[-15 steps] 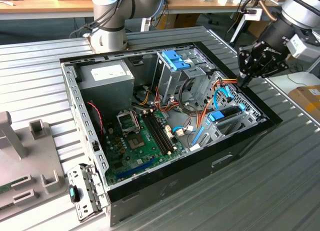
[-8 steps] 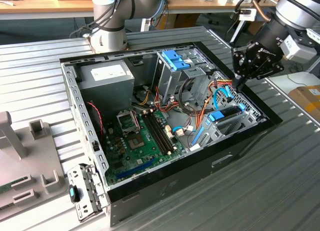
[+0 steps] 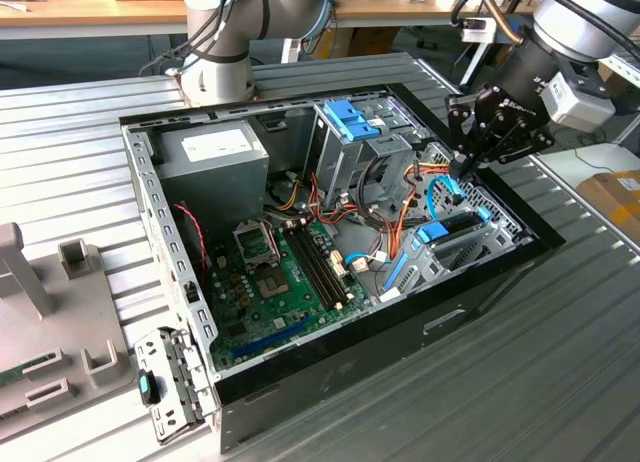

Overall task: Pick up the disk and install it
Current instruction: 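Insert the first disk wire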

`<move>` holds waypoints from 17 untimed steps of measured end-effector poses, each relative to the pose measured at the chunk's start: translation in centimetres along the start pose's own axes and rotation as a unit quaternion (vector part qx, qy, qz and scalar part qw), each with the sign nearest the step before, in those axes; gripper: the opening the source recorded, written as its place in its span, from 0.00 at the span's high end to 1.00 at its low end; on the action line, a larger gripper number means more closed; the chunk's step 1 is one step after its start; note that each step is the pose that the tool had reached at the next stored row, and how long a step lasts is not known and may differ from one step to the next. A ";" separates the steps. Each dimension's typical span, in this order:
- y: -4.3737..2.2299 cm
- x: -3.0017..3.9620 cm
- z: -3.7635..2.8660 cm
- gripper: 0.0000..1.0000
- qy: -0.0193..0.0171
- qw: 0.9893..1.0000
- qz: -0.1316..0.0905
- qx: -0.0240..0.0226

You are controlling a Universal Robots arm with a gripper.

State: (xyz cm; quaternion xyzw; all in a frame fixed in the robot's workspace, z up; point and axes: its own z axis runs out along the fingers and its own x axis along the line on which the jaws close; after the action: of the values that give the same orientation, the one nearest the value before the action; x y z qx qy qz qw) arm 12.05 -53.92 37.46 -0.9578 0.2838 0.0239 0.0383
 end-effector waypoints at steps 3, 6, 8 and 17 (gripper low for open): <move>0.15 -0.23 0.00 0.84 0.000 1.000 0.001 0.000; 0.21 -0.33 0.00 0.84 0.000 1.000 0.001 0.000; 0.24 -0.38 0.00 0.84 0.000 1.000 0.001 0.000; 0.25 -0.40 0.00 0.84 0.000 1.000 0.001 0.000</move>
State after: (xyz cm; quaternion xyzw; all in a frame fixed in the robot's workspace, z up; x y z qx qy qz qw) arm 11.58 -53.91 37.47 -0.9575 0.2850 0.0238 0.0382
